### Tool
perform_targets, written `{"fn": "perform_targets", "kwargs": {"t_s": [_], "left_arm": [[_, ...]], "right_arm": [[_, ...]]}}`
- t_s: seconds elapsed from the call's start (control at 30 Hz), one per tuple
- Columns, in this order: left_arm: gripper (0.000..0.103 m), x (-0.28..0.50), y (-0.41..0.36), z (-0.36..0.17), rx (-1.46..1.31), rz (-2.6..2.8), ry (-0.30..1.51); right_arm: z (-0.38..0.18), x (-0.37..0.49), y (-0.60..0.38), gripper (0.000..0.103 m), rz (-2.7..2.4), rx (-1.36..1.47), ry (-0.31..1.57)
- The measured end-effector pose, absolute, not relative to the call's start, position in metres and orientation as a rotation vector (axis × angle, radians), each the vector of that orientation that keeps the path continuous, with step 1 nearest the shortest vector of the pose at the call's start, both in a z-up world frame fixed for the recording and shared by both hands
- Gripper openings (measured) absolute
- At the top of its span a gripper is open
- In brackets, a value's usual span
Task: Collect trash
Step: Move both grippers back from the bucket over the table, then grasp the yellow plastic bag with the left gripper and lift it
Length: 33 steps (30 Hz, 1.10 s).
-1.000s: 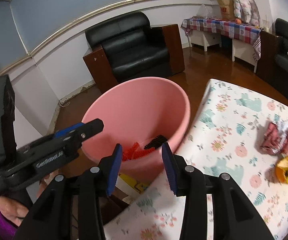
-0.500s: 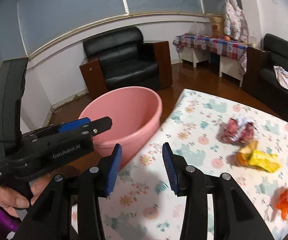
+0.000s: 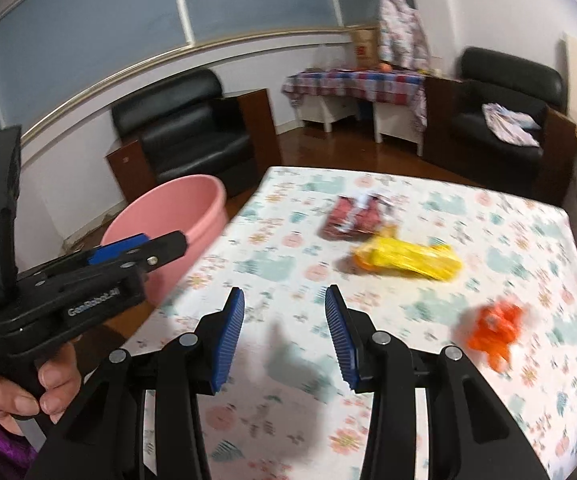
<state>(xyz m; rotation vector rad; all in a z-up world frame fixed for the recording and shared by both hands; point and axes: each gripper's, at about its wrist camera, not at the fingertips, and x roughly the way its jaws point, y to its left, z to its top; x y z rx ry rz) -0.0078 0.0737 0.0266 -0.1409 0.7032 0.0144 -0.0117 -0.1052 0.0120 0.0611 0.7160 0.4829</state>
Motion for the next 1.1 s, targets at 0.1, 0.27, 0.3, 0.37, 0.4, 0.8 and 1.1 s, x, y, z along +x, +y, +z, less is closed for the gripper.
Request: {"fn": "perform_targets", "kwargs": {"t_s": [0.1, 0.27, 0.3, 0.37, 0.4, 0.8, 1.1], "left_arm": [[0.051, -0.007, 0.064, 0.024, -0.128, 0.002, 0.714], [0.051, -0.008, 0.048, 0.020, -0.099, -0.030, 0.726], [0.051, -0.008, 0.044, 0.020, -0.093, -0.043, 0.724], [0.051, -0.010, 0.038, 0.020, -0.088, -0.060, 0.719], [0.051, -0.010, 0.036, 0.020, -0.088, -0.069, 0.717], [0.051, 0.003, 0.003, 0.010, -0.040, -0.191, 0.757], [0.051, 0.006, -0.041, 0.012, 0.048, -0.364, 0.757]], "right_arm": [[0.008, -0.014, -0.127, 0.042, 0.445, 0.094, 0.723], [0.001, -0.017, -0.165, 0.042, 0.368, 0.131, 0.740], [0.000, -0.017, -0.170, 0.042, 0.353, 0.133, 0.741], [-0.003, -0.021, -0.188, 0.042, 0.304, 0.143, 0.743], [-0.004, -0.024, -0.197, 0.042, 0.282, 0.148, 0.742], [-0.022, -0.033, -0.273, 0.042, 0.099, 0.222, 0.765], [-0.030, -0.039, -0.302, 0.042, 0.041, 0.264, 0.770]]}}
